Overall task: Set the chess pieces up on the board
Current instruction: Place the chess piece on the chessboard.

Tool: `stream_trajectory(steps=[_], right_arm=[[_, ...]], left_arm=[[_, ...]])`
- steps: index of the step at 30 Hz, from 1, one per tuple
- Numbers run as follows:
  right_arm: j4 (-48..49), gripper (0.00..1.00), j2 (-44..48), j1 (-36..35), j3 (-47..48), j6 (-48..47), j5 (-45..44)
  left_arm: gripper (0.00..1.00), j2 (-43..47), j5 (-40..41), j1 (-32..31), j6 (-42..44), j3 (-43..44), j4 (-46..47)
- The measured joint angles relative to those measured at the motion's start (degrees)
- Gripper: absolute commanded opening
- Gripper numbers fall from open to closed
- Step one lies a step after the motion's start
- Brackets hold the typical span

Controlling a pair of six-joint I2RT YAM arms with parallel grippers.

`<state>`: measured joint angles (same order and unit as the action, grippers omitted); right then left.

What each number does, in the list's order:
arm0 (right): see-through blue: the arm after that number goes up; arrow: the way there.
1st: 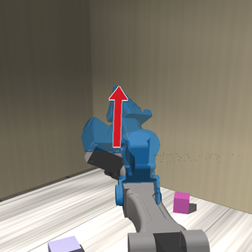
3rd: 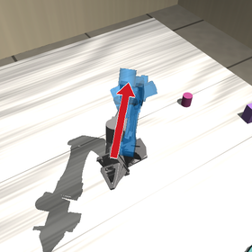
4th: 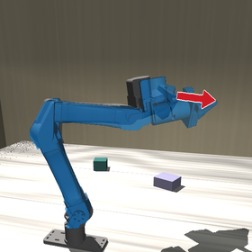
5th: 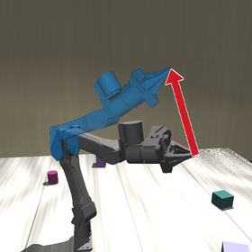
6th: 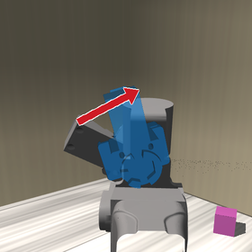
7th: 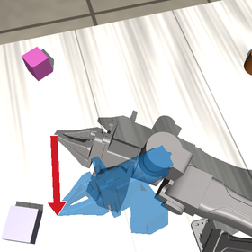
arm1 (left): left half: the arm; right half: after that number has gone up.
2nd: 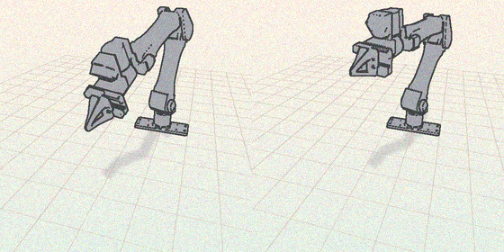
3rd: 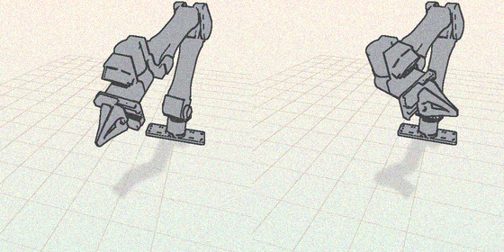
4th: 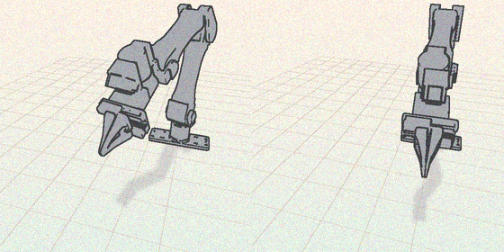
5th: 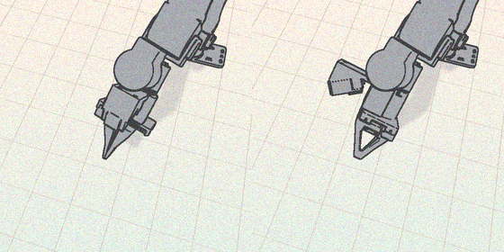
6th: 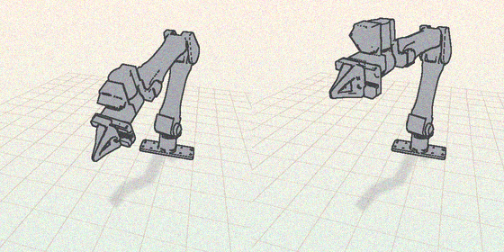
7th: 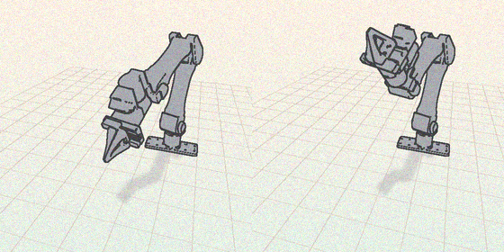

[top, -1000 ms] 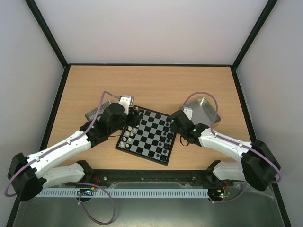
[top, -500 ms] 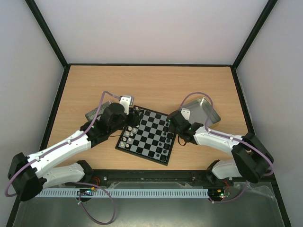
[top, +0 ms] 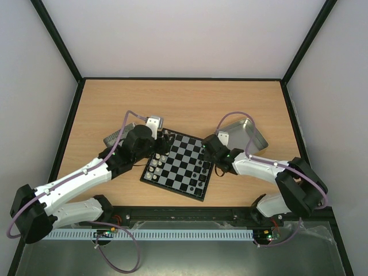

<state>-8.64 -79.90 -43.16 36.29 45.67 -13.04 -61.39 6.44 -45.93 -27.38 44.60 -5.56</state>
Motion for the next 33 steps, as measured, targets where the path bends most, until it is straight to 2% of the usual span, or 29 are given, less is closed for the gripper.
stream_trajectory(steps=[12, 19, 28, 32, 33], right_arm=[[0.4, 0.09, -1.5, 0.0, 0.8, -0.5, -0.1], [0.6, 0.18, -2.0, 0.0, 1.2, -0.6, -0.5], [0.2, 0.23, 0.9, 0.0, 1.5, -0.6, -0.5], [-1.6, 0.33, 3.9, 0.0, 2.4, 0.0, -0.7], [-2.1, 0.38, 4.7, 0.0, 2.7, 0.2, -0.8]], left_arm=[[0.61, -0.3, 0.0, 0.1, -0.1, 0.0, 0.0], [0.61, -0.6, -0.2, 0.1, -0.1, 0.0, -0.1], [0.62, -0.6, -0.3, 0.2, -0.1, 0.0, -0.2], [0.66, -0.6, -0.5, 0.2, -0.2, 0.0, -0.2], [0.70, -0.6, -0.5, 0.2, -0.3, 0.0, -0.2]])
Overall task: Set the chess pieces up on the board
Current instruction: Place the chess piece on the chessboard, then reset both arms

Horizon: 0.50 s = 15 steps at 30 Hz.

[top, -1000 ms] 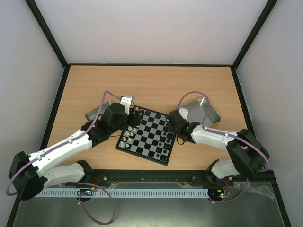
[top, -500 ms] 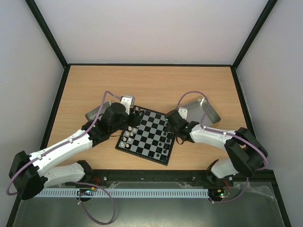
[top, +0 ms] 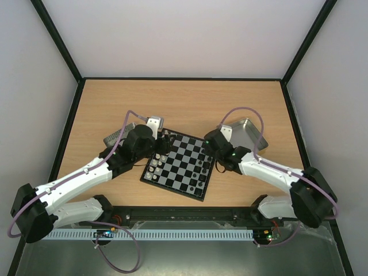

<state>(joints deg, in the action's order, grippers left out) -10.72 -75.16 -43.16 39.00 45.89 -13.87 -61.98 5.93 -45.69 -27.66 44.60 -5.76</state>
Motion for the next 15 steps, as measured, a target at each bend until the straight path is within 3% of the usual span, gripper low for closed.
stream_trajectory(steps=[4, 6, 15], right_arm=[[-2.8, 0.50, 5.7, 0.0, 1.0, 1.3, -0.6], [-5.1, 0.54, 9.7, 0.0, 1.0, 1.9, -1.2], [-18.5, 0.79, 28.2, 0.0, 4.3, 2.1, -4.6]], left_arm=[[0.86, 0.1, -0.5, 0.0, -0.9, 0.0, -1.1], [0.98, 0.5, -0.8, 0.2, -1.6, 0.0, -2.2], [1.00, 14.1, 1.8, 0.5, -7.1, 0.0, -8.7]])
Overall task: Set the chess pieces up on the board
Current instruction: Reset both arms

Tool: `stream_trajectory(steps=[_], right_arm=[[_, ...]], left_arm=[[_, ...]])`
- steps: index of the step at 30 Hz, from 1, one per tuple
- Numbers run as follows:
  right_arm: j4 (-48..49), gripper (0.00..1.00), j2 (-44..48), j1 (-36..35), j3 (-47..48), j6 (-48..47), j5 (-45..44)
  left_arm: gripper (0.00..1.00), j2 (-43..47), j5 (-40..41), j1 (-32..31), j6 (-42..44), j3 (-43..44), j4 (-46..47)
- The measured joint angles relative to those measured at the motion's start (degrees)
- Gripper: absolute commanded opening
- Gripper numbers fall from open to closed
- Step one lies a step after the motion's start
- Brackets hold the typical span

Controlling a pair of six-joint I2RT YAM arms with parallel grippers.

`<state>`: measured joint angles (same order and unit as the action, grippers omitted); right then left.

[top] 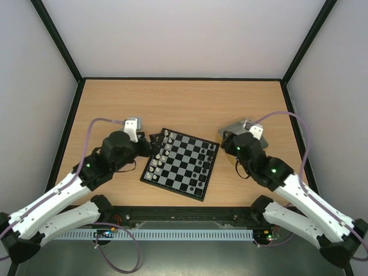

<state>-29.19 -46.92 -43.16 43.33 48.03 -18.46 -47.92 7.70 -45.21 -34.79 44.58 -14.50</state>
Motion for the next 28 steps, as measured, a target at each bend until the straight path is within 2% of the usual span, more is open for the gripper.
stream_trajectory(steps=[7, 12, 19, 28], right_arm=[[-8.5, 0.99, 11.1, 0.0, 7.0, -1.5, -5.5], [-11.9, 0.98, 14.5, 0.0, 10.8, -2.6, -8.9], [-15.8, 0.98, 18.6, 0.0, 14.7, -3.0, -15.9], [-16.9, 0.98, 23.3, 0.0, 15.3, -3.0, -20.8]], left_arm=[[1.00, 13.2, 6.3, 0.2, 0.8, 0.2, -5.4], [1.00, 18.6, 12.1, 0.2, 3.1, 4.1, -10.3], [1.00, 20.7, 17.7, 0.2, 6.1, 10.4, -15.2], [1.00, 22.4, 20.9, 0.2, 8.3, 13.3, -18.9]])
